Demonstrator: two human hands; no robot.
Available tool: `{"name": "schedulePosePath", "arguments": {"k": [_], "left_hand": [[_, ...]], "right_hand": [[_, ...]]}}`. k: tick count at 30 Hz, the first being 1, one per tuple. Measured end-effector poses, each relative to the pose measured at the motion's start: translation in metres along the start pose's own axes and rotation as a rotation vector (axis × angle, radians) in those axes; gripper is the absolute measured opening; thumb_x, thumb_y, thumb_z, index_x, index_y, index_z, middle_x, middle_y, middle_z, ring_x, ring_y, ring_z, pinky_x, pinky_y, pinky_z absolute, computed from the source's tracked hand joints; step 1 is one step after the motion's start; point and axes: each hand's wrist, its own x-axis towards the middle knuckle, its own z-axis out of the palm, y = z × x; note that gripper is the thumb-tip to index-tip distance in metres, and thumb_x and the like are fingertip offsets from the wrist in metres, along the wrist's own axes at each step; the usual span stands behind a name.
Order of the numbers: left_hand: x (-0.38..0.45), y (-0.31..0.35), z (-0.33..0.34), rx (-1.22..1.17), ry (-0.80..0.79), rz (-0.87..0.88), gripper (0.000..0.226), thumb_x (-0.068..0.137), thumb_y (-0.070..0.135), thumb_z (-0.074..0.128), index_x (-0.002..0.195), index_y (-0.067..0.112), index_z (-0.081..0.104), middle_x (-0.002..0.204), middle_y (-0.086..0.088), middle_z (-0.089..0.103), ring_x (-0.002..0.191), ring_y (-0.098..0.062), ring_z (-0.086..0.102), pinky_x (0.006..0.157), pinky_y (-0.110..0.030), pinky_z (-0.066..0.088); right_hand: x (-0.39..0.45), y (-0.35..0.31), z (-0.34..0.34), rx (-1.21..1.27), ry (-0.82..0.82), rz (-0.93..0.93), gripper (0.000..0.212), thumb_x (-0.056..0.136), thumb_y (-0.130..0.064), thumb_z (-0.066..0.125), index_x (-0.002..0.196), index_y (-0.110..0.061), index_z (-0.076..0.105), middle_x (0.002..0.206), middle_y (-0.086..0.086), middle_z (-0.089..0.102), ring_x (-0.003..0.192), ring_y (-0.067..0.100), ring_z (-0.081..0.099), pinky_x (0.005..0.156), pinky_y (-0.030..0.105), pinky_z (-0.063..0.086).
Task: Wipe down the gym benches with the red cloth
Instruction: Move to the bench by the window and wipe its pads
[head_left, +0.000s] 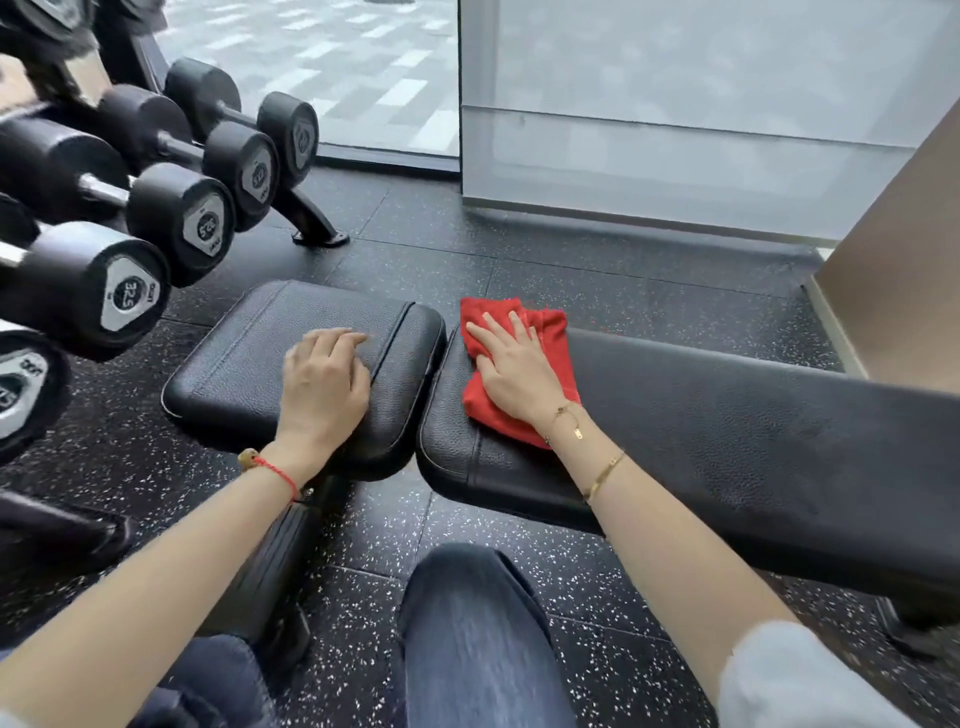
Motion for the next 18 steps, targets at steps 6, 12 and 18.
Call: {"name": "schedulePosePath", "arguments": {"k": [6,12,18], "left_hand": [[0.007,-0.051,-0.006,0.08,-0.031,-0.112,0.042,0.088,0.024,0.041,0.121,0.009,0.062,0.129,-0.01,0.06,0.126,-0.029,0.048,0.106,-0.048,0.035],[0.007,-0.053,0.003,0.052,-0.021,-0.143,0.047,0.085,0.028,0.039,0.123,0.01,0.061,0.133,-0.009,0.058,0.128,-0.029,0.046,0.11,-0.049,0.03],[0.005,-0.053,0.0,0.06,-0.044,-0.15,0.05,0.087,0.028,0.037,0.129,0.012,0.059,0.138,-0.007,0.055,0.131,-0.027,0.044,0.115,-0.049,0.026]], "right_hand": [[-0.004,-0.044,0.025,-0.015,-0.078,-0.278,0.051,0.101,-0.025,0.039,0.151,-0.027,0.029,0.161,-0.005,0.019,0.151,0.023,0.006,0.123,0.041,0.0],[-0.002,-0.039,0.027,0.033,-0.162,-0.402,0.051,0.101,-0.024,0.038,0.15,-0.031,0.029,0.161,-0.009,0.019,0.151,0.019,0.005,0.123,0.034,-0.003],[0.066,-0.08,0.038,0.01,-0.111,-0.18,0.051,0.101,-0.023,0.036,0.151,-0.027,0.028,0.162,-0.003,0.014,0.151,0.026,0.002,0.122,0.044,-0.001]]}}
